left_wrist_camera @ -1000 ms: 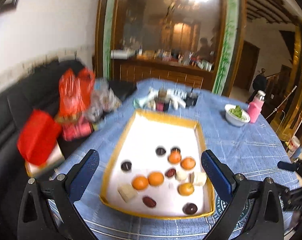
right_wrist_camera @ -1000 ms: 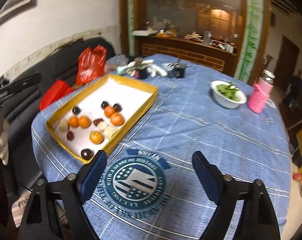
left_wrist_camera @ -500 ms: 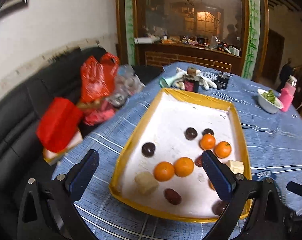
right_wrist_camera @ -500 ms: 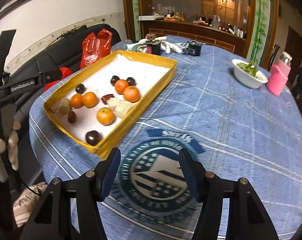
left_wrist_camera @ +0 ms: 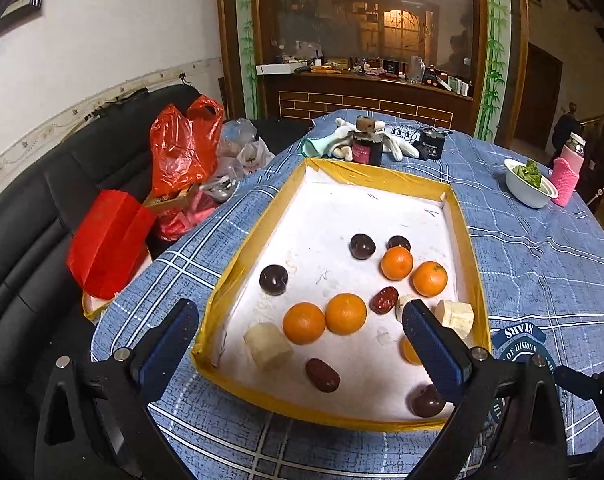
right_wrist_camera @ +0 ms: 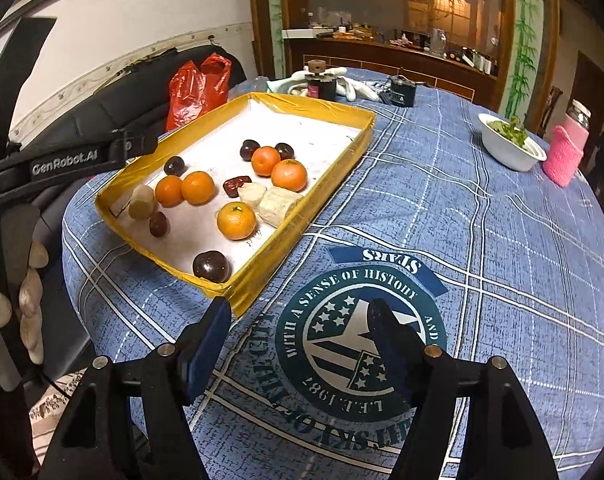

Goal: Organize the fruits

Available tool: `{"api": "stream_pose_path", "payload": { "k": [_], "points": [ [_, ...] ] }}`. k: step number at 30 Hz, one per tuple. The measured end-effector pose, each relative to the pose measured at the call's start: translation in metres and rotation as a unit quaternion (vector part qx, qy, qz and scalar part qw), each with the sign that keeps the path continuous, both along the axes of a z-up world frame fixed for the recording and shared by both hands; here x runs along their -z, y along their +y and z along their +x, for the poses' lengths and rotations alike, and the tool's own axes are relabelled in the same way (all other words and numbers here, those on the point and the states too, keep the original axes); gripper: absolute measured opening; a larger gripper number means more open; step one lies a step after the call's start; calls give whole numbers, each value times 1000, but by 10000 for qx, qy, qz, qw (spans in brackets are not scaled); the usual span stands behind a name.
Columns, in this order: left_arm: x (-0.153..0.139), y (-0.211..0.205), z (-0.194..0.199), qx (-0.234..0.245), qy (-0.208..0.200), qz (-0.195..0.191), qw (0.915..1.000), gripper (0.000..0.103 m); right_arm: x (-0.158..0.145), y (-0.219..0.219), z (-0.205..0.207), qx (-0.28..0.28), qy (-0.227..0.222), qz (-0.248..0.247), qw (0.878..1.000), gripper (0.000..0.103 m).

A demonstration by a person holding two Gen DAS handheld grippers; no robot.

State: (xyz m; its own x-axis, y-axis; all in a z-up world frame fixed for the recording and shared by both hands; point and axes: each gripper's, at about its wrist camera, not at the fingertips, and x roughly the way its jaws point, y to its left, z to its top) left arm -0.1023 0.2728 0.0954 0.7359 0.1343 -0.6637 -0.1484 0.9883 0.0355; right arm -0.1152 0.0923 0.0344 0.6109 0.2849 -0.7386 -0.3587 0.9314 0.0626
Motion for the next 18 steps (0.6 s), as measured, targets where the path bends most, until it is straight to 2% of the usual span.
{"api": "stream_pose_path", "payload": {
  "k": [18],
  "points": [
    [5, 1, -1, 58, 98, -175, 9998, 102, 3, 3, -3, -28, 33, 30, 10000, 79]
  ]
}}
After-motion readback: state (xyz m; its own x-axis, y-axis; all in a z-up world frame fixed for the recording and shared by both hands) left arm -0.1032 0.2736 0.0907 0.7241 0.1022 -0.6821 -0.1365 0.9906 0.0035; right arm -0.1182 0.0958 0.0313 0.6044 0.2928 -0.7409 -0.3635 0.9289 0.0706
